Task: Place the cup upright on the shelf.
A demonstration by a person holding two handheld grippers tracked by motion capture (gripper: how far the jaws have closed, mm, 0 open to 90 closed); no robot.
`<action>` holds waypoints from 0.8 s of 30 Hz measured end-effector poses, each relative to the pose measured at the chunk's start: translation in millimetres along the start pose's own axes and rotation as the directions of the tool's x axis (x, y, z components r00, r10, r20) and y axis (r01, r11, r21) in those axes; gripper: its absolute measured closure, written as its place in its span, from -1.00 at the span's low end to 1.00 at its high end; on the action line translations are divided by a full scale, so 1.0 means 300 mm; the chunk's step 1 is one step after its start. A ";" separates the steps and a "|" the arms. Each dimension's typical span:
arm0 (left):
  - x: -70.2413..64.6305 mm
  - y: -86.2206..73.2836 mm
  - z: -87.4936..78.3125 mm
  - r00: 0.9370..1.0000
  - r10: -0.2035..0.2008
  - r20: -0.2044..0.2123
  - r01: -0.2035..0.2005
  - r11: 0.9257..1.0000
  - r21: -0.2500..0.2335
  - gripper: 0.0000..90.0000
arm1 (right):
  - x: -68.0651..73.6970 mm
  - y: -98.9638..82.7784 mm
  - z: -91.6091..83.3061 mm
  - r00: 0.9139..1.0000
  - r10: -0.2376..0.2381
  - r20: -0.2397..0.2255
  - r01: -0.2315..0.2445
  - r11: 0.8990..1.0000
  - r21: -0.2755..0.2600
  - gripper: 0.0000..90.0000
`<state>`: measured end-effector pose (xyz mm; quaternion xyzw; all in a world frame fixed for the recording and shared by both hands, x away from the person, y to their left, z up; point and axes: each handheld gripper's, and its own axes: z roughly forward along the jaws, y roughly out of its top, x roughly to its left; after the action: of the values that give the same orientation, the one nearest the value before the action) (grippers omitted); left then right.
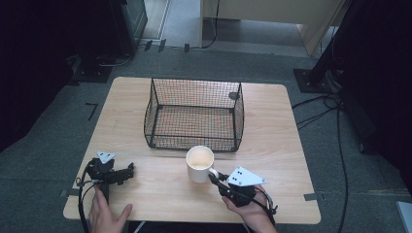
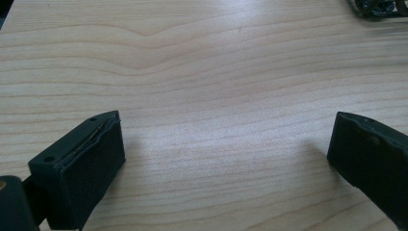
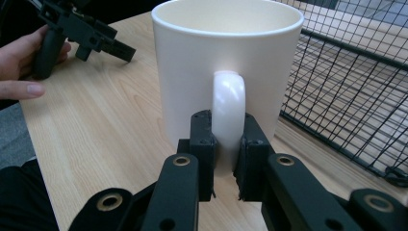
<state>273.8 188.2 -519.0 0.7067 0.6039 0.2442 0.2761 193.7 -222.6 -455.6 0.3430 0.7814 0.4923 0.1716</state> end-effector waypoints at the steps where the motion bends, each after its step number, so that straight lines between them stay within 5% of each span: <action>1: 0.000 0.000 0.000 1.000 0.001 0.000 -0.001 1.000 0.000 -1.00 | -0.003 0.004 -0.002 1.000 0.006 0.000 -0.006 1.000 -0.001 0.80; 24: 0.000 0.000 0.000 1.000 0.001 0.000 -0.001 1.000 0.000 -1.00 | -0.010 0.113 -0.019 1.000 -0.021 -0.001 0.020 0.995 -0.096 0.80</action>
<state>273.8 188.2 -519.0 0.7069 0.6038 0.2441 0.2760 204.9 -219.0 -423.2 0.3258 0.7604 0.5278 0.1923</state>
